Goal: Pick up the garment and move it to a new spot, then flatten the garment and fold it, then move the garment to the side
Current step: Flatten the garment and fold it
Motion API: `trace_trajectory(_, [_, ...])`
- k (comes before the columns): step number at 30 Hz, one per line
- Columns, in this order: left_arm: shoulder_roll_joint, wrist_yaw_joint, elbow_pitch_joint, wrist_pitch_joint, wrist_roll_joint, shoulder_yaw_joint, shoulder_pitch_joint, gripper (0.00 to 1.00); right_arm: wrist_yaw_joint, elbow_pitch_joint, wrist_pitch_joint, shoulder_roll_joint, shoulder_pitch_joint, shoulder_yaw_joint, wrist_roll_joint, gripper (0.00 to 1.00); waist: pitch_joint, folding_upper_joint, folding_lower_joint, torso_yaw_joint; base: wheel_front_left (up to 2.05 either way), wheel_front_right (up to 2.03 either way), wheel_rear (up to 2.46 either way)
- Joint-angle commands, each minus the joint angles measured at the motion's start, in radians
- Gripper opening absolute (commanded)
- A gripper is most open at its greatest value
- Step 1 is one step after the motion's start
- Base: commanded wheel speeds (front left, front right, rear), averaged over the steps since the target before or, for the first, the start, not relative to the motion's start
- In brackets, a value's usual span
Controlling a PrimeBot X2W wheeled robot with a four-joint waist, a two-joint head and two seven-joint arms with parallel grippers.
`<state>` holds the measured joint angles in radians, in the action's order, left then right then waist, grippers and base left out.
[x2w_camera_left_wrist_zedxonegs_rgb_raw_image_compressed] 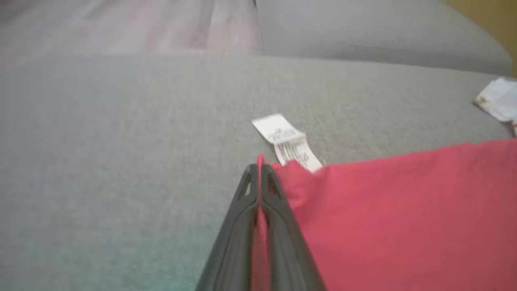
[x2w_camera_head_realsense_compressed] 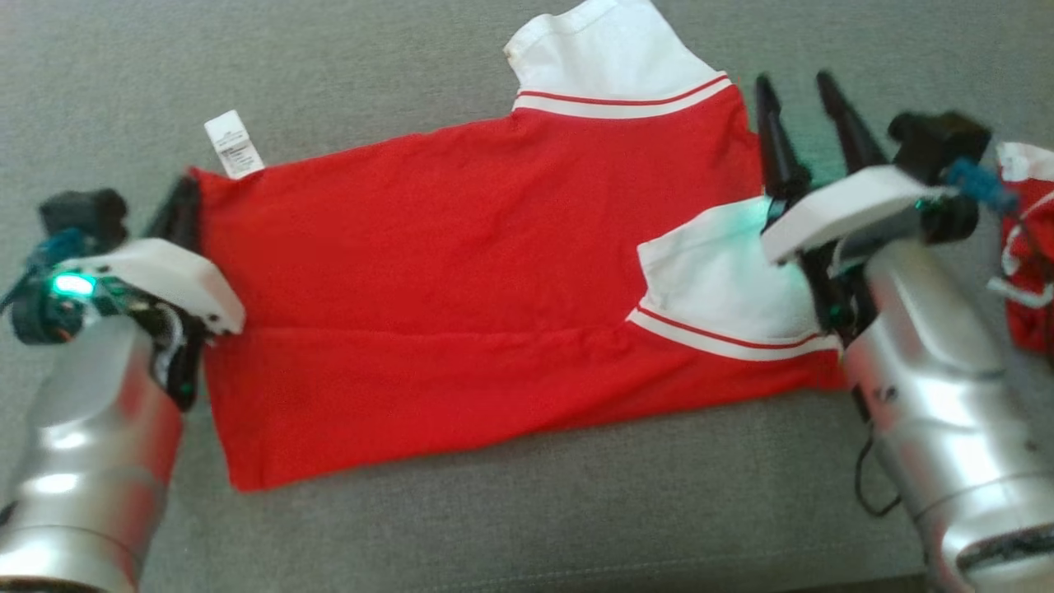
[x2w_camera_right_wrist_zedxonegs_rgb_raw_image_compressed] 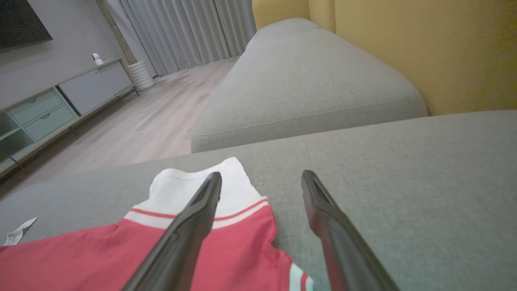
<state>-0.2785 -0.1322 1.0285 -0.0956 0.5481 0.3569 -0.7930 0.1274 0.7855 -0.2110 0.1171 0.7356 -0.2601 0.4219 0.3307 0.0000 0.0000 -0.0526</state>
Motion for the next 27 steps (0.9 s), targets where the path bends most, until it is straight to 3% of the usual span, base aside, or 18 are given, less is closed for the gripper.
trace_trajectory(1, [-0.060, 0.005, -0.029, -0.032, -0.005, -0.028, -0.043, 0.00, 0.003, -0.022, -0.002, 0.008, 0.041, -0.012, -0.005, 1.00, 0.002, 0.0000, 0.0000, 0.010, 0.00, 0.00, 0.00])
trace_trajectory(10, [-0.026, 0.030, -0.053, -0.130, -0.039, -0.004, -0.093, 0.00, 0.003, 0.098, 0.119, 0.063, 0.222, -0.020, -0.075, 1.00, 0.029, 0.0000, 0.0000, 0.108, 0.00, 0.00, 0.00])
trace_trajectory(19, [0.090, 0.030, -0.073, -0.162, -0.050, 0.019, -0.130, 0.00, 0.003, 0.294, 0.305, 0.113, 0.395, -0.026, -0.172, 1.00, 0.094, 0.0000, 0.0000, 0.238, 0.00, 0.00, 0.00])
trace_trajectory(27, [0.173, 0.018, -0.094, -0.166, -0.061, 0.031, -0.172, 0.00, 0.003, 0.424, 0.370, 0.133, 0.502, 0.013, -0.246, 1.00, 0.161, 0.0000, 0.0000, 0.326, 0.00, 0.00, 0.00])
